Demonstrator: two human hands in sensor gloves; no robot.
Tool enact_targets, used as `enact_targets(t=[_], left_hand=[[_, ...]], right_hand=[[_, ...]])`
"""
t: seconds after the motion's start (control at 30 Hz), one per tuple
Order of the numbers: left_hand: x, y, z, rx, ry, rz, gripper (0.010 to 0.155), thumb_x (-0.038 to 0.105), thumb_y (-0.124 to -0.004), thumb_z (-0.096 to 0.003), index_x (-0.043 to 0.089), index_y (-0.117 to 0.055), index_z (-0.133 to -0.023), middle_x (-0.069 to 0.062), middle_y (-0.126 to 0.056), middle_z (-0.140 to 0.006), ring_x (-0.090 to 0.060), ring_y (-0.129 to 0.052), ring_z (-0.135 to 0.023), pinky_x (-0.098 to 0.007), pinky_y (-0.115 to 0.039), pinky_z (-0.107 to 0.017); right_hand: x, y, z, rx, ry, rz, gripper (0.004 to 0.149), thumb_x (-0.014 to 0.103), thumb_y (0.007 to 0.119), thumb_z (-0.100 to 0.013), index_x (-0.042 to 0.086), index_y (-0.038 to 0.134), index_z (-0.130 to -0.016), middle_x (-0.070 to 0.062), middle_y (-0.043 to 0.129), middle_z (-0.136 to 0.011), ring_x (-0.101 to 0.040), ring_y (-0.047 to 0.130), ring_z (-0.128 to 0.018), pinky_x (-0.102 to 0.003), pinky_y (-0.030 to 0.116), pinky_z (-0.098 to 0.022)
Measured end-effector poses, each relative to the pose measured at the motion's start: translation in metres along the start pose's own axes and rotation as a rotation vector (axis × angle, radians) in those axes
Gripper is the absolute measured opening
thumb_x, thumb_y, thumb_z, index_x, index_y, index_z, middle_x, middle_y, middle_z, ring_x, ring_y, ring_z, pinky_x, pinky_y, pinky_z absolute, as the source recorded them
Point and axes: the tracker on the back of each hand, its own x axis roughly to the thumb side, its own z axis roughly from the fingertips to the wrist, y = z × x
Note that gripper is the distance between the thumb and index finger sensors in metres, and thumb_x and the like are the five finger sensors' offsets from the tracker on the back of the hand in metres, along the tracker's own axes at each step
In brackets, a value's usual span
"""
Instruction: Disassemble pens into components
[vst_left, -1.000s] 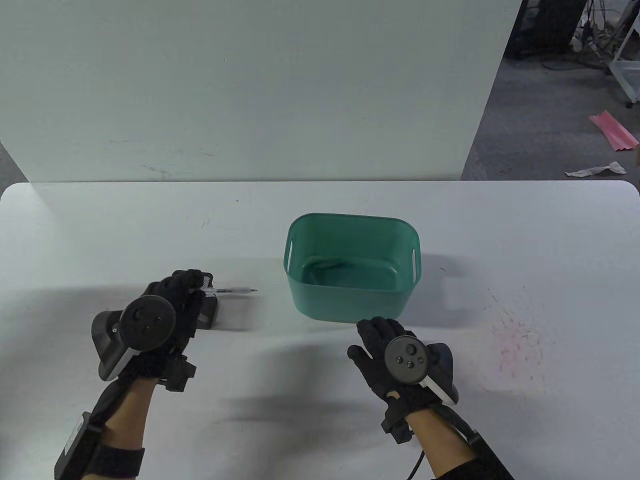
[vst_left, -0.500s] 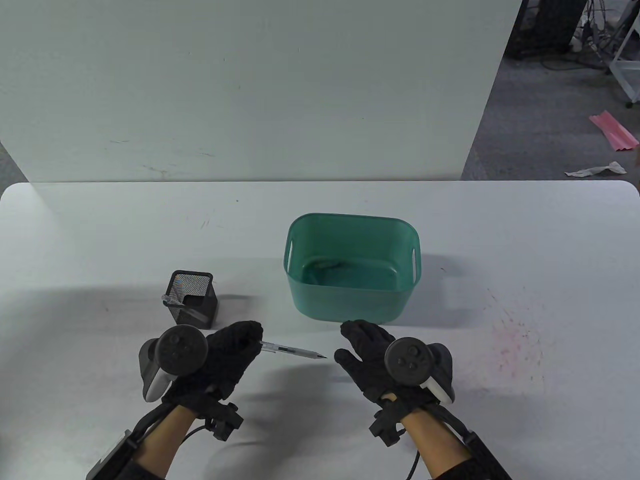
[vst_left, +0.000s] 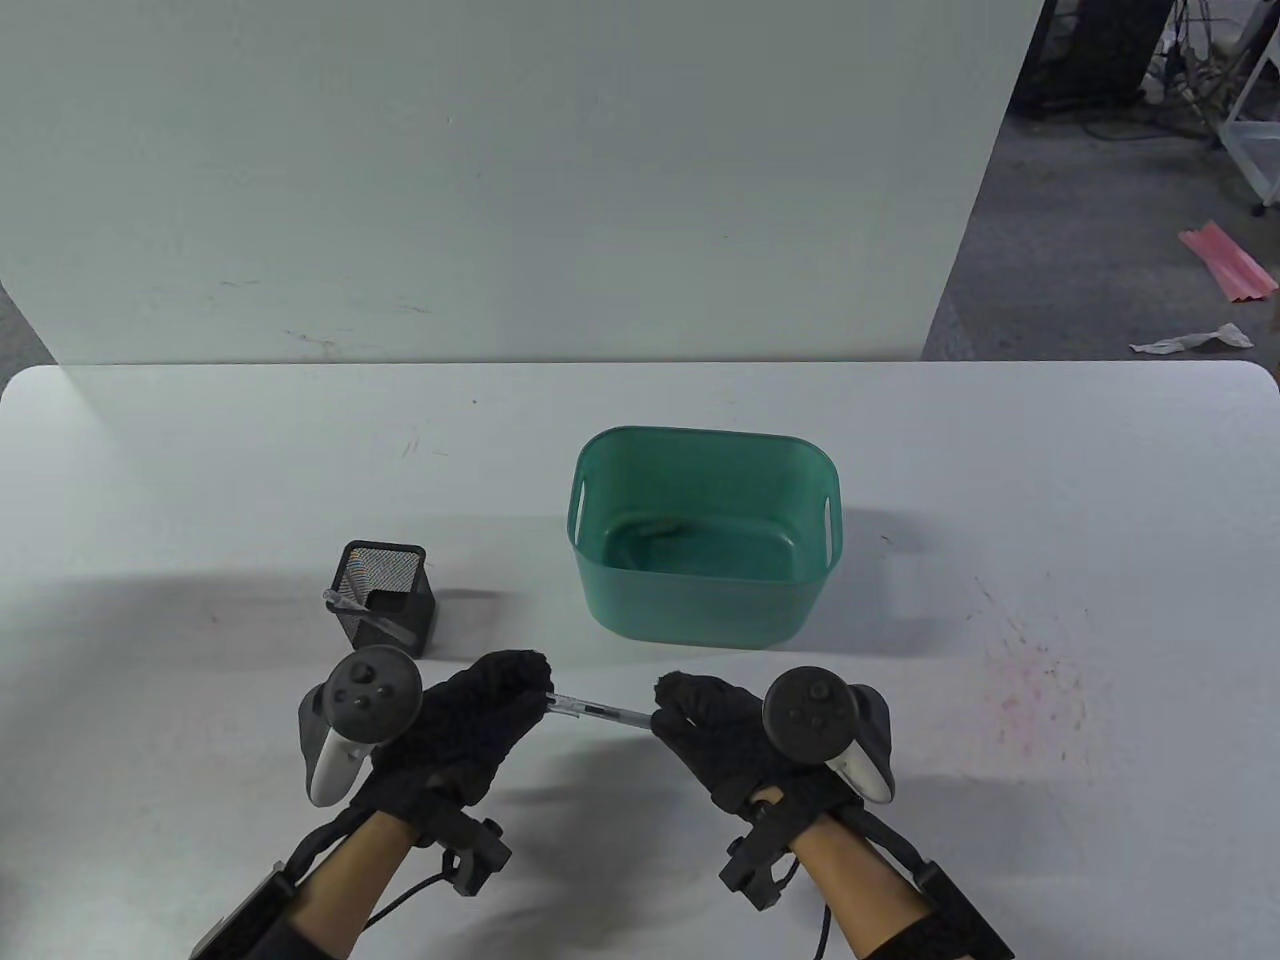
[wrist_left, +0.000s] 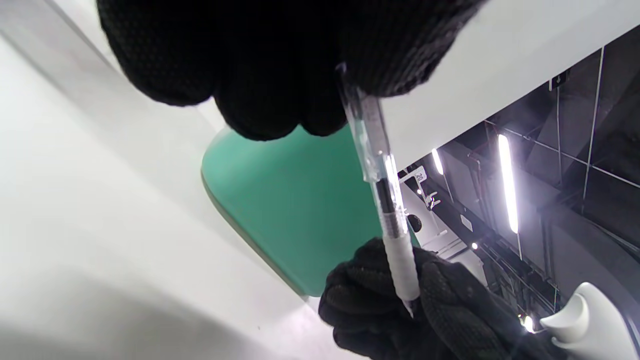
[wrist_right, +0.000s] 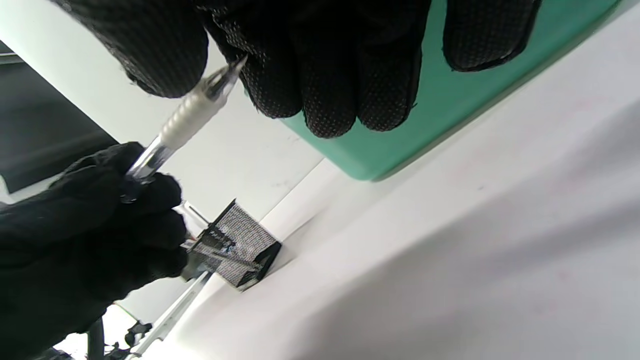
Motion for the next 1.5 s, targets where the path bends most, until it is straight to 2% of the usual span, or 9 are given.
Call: enact_targets(t=[0.27,0.43,0.57,0.83,1.1,1.23,1.3,1.4,1.5], left_hand=[[-0.001,-0.003,-0.001,-0.026,0.002,-0.018,0.045,0.040,-0.081,-0.0537,0.031,-0.070,-0.096,-0.002,-0.091,-0.093,-0.026,-0.100,-0.078,-0.056,-0.082,-0.062],[0.012,-0.017,-0.002,-0.033,-0.109,-0.419,0.052,0.042,-0.085,-0.0510,0.032,-0.068,-0.099,0.000,-0.090,-0.095,-0.024,-0.100,-0.079,-0.055,-0.083,-0.062],[0.008,-0.023,-0.003,-0.073,-0.098,-0.342,0.050,0.043,-0.082,-0.0526,0.033,-0.069,-0.100,-0.001,-0.090,-0.095,-0.024,-0.101,-0.079,-0.055,-0.083,-0.062],[0.011,-0.024,-0.001,-0.068,-0.132,-0.380,0.045,0.045,-0.075,-0.0535,0.033,-0.074,-0.097,-0.001,-0.093,-0.092,-0.024,-0.102,-0.076,-0.054,-0.084,-0.062],[0.007,-0.018,-0.004,-0.130,-0.122,-0.220,0.042,0.042,-0.075,-0.0532,0.026,-0.081,-0.092,-0.006,-0.100,-0.081,-0.024,-0.106,-0.065,-0.054,-0.087,-0.057],[0.000,-0.016,-0.006,-0.145,-0.091,-0.124,0.042,0.043,-0.074,-0.0539,0.025,-0.082,-0.091,-0.007,-0.101,-0.078,-0.024,-0.107,-0.062,-0.054,-0.087,-0.055],[0.000,-0.014,-0.006,-0.104,-0.079,-0.169,0.042,0.043,-0.074,-0.0537,0.028,-0.081,-0.092,-0.005,-0.099,-0.081,-0.023,-0.106,-0.065,-0.053,-0.086,-0.056],[0.000,-0.014,-0.005,-0.095,-0.083,-0.191,0.042,0.044,-0.074,-0.0537,0.030,-0.079,-0.093,-0.004,-0.098,-0.083,-0.023,-0.105,-0.066,-0.053,-0.086,-0.057],[-0.001,-0.016,-0.005,-0.099,-0.088,-0.202,0.042,0.044,-0.075,-0.0537,0.030,-0.079,-0.093,-0.003,-0.098,-0.084,-0.023,-0.105,-0.067,-0.053,-0.086,-0.057]], right_hand=[[-0.008,0.004,-0.002,0.044,0.053,-0.243,0.048,0.048,0.067,-0.062,0.012,0.074,-0.094,-0.015,0.084,-0.090,-0.042,0.083,-0.082,-0.068,0.063,-0.064],[-0.013,0.003,-0.001,0.043,0.115,-0.419,0.044,0.047,0.067,-0.063,0.012,0.077,-0.088,-0.013,0.088,-0.082,-0.040,0.086,-0.077,-0.066,0.066,-0.063],[-0.018,0.002,0.000,0.036,0.166,-0.481,0.044,0.049,0.066,-0.064,0.012,0.081,-0.082,-0.012,0.092,-0.074,-0.038,0.090,-0.070,-0.064,0.069,-0.061],[-0.021,0.005,0.000,0.081,0.241,-0.485,0.047,0.054,0.065,-0.063,0.014,0.083,-0.079,-0.011,0.093,-0.071,-0.037,0.091,-0.067,-0.063,0.070,-0.059],[-0.012,0.002,-0.001,0.055,0.129,-0.412,0.041,0.043,0.071,-0.060,0.011,0.080,-0.083,-0.012,0.089,-0.076,-0.038,0.087,-0.072,-0.062,0.068,-0.062],[-0.008,-0.001,0.001,0.029,0.083,-0.380,0.041,0.045,0.074,-0.059,0.014,0.077,-0.086,-0.011,0.087,-0.080,-0.036,0.086,-0.075,-0.061,0.069,-0.062],[-0.009,0.000,0.001,0.026,0.107,-0.397,0.046,0.041,0.080,-0.057,0.017,0.069,-0.095,-0.012,0.080,-0.091,-0.038,0.082,-0.082,-0.062,0.068,-0.063],[-0.012,0.001,0.003,0.040,0.124,-0.327,0.064,0.055,0.074,-0.058,0.016,0.056,-0.106,-0.015,0.068,-0.103,-0.042,0.077,-0.087,-0.063,0.066,-0.063],[-0.014,0.002,0.003,0.027,0.162,-0.335,0.059,0.060,0.064,-0.060,0.012,0.074,-0.095,-0.016,0.085,-0.087,-0.040,0.088,-0.072,-0.061,0.072,-0.057]])
